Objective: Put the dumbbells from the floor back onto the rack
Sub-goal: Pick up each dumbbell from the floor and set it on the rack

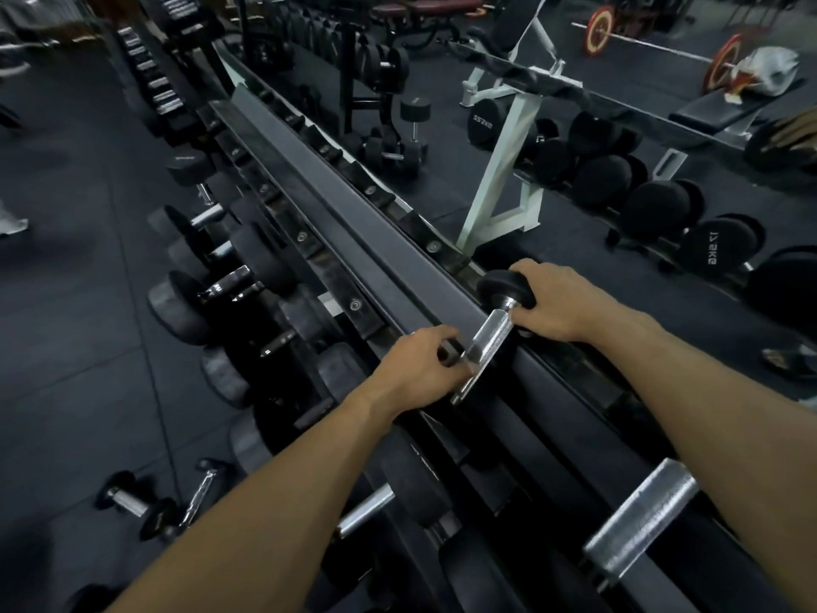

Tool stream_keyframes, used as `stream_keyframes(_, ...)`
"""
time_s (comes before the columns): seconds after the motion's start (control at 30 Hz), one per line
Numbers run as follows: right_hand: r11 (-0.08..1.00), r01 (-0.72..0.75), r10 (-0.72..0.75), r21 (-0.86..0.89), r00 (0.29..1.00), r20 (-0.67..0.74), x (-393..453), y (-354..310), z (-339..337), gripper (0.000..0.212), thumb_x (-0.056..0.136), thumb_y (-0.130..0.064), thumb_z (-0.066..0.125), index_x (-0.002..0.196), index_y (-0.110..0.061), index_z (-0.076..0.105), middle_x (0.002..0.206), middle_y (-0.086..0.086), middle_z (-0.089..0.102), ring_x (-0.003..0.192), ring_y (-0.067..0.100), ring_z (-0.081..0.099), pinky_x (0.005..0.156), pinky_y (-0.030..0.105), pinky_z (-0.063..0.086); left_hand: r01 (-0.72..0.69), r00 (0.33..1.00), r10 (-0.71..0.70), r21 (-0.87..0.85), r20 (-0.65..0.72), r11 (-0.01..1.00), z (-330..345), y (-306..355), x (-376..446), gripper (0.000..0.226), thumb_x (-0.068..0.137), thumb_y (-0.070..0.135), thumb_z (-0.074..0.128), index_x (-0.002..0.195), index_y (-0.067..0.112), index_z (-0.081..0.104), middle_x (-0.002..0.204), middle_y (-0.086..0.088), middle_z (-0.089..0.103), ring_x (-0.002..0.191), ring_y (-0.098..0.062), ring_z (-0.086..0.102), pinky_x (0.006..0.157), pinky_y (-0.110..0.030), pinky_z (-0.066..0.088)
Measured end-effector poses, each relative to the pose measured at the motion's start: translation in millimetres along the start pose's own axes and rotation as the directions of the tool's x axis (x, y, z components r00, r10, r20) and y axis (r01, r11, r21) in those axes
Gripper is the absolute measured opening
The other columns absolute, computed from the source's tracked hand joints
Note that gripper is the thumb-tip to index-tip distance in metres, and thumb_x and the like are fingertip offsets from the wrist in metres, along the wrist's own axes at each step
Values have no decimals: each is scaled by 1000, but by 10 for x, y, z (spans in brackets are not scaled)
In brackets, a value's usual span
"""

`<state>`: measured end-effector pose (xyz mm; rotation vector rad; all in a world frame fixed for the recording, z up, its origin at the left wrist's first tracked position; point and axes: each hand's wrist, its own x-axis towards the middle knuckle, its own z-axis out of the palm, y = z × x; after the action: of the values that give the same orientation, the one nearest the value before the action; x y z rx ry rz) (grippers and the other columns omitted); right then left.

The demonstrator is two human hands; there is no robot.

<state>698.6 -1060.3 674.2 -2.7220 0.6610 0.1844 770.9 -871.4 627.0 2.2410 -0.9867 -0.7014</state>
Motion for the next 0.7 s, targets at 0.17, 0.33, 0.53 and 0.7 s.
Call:
stream_keyframes(0.17, 977, 64, -74, -202, 996, -41, -86, -422, -80, 64, 89, -36, 60, 144, -14, 36, 131, 15, 51, 121, 35, 46, 97, 48, 46, 13, 998, -10, 45, -55, 999, -199, -216, -310, 58, 89, 44, 61, 141, 22, 47, 128, -4, 59, 115, -21, 57, 97, -30, 44)
stream_keyframes(0.33, 938, 240, -235, -252, 971, 49, -114, -1267, 108, 64, 91, -39, 58, 146, -16, 33, 132, 16, 50, 125, 36, 43, 97, 50, 45, 83, 991, -70, 108, -117, 991, -429, -723, -837, 51, 89, 46, 60, 135, 24, 53, 128, -4, 52, 115, -24, 57, 98, -34, 46)
stream_keyframes(0.53, 851, 457, -416, -258, 887, 200, -234, -2592, 878, 62, 91, -40, 57, 145, -18, 33, 134, 12, 49, 124, 32, 45, 95, 45, 46, 233, 948, -221, 26, -230, 972, -625, -1793, -1854, 47, 86, 45, 63, 129, 27, 55, 118, -3, 55, 111, -23, 57, 94, -35, 47)
stream_keyframes(0.7, 779, 592, -509, -205, 789, 344, -483, -3710, 1858, 63, 91, -39, 57, 146, -19, 33, 135, 10, 48, 127, 31, 44, 99, 46, 45, 406, 878, -414, -86, -241, 910, -615, -2930, -2923, 57, 86, 50, 60, 135, 22, 50, 125, -1, 53, 118, -21, 54, 99, -31, 43)
